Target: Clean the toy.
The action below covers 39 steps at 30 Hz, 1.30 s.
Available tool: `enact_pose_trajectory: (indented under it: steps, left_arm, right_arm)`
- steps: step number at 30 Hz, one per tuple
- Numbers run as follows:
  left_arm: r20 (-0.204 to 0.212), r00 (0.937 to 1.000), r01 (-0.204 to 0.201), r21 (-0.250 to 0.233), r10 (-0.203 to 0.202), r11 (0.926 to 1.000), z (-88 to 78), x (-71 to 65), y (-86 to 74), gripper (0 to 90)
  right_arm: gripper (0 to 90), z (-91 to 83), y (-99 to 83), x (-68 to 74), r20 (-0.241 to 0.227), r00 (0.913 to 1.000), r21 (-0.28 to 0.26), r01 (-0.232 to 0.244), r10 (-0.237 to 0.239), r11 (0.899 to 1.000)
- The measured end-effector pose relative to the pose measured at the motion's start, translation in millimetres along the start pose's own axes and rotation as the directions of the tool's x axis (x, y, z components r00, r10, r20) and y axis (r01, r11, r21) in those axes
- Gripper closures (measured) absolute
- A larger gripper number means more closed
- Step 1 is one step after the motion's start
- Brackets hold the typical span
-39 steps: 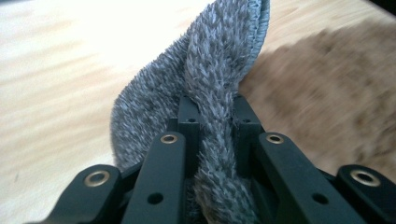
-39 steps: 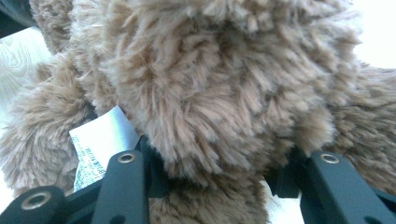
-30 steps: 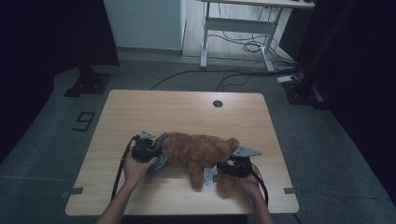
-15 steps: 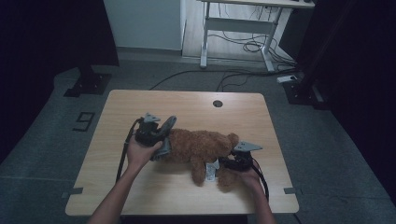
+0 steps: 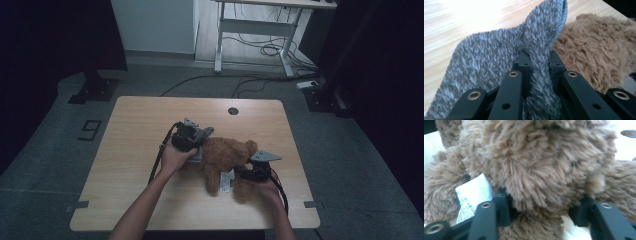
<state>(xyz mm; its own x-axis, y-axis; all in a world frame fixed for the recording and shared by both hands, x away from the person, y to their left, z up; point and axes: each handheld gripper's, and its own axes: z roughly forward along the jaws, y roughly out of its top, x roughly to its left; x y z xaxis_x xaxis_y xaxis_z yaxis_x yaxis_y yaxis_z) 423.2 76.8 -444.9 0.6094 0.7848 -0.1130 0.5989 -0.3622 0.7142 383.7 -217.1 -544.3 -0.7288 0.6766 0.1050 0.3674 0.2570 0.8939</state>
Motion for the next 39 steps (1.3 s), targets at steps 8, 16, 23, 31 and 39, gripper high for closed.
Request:
enact_pose_trajectory:
  steps: [8,16,23,31,39]
  left_arm:
    - [0.042,0.9991,-0.005,-0.086,0.008,0.9963,-8.3,-8.4,-40.5,77.8]
    - [0.065,0.9977,-0.013,-0.128,0.021,0.9917,-16.9,-16.6,-65.8,78.1]
    - [0.069,0.9971,-0.022,-0.138,0.032,0.9902,-20.2,-22.4,-73.6,78.1]
    - [0.096,0.9950,-0.015,-0.153,0.029,0.9881,-24.3,-26.5,-85.3,78.1]
    - [0.109,0.9936,-0.014,-0.152,0.031,0.9883,-26.0,-30.8,-89.9,78.1]
  right_arm:
    - [24.0,-37.8,4.2,2.3,0.001,0.9938,-0.053,-0.111,0.111,0.992]
    - [14.0,-46.3,33.4,6.5,0.014,0.9818,-0.141,-0.186,0.189,0.972]
    - [13.4,-33.4,45.8,16.9,0.000,0.9762,-0.133,-0.215,0.217,0.968]
    - [9.9,-9.3,30.6,28.3,-0.046,0.9864,0.052,-0.155,0.158,0.986]
    - [36.3,-8.4,21.3,30.5,-0.042,0.9879,0.066,-0.146,0.149,0.987]
